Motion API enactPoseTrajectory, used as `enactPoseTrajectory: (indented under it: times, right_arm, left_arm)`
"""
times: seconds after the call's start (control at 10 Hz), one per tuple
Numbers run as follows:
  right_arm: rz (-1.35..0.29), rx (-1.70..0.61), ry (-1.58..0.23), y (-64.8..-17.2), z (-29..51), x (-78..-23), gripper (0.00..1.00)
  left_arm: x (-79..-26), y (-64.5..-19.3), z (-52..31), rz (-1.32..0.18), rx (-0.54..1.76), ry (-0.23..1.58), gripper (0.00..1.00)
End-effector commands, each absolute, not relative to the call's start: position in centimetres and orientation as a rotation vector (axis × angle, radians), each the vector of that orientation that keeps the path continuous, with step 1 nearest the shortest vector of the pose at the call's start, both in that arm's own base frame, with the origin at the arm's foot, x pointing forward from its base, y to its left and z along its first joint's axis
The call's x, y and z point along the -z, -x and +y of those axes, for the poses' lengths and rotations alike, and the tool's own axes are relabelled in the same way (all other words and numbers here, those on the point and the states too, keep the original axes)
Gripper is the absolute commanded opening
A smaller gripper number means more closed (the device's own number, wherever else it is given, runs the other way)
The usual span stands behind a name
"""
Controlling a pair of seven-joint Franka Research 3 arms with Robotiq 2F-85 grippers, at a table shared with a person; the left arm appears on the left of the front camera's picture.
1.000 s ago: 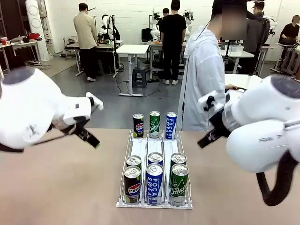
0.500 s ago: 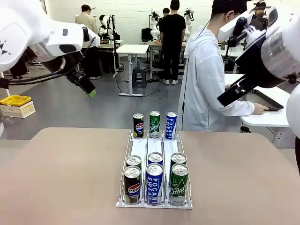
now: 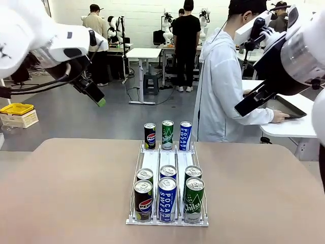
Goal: Retrieve and hand over the desired beverage to the person.
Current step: Pick up a can of the same type that the person held from the Automatic Can Dispenser.
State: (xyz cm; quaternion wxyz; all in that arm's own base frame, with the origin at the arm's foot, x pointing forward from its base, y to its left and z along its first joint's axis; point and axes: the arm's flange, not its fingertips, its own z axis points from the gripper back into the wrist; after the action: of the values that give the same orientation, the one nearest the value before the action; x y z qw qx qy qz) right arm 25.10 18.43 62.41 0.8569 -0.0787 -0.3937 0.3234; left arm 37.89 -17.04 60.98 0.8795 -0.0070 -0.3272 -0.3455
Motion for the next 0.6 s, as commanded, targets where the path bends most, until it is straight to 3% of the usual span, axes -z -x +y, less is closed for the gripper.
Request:
enactPoseTrajectory:
  times: [0.0, 0.2, 0.5]
  right_arm:
    - [-0.628, -0.774, -0.276, -27.1, 12.0, -62.7, 1.0]
    - [-0.509, -0.734, -0.565, -30.3, 5.2, -61.9, 1.0]
    - [-0.534, -0.522, -0.771, -33.9, -4.4, -60.0, 1.0]
  left_arm:
    - [-63.0, -38.3, -11.4, -0.603, 0.783, 0.464, 1.0]
    - [-63.2, -39.6, -5.4, -0.552, 0.714, 0.668, 1.0]
    - [-62.6, -39.5, 2.8, -0.542, 0.569, 0.738, 1.0]
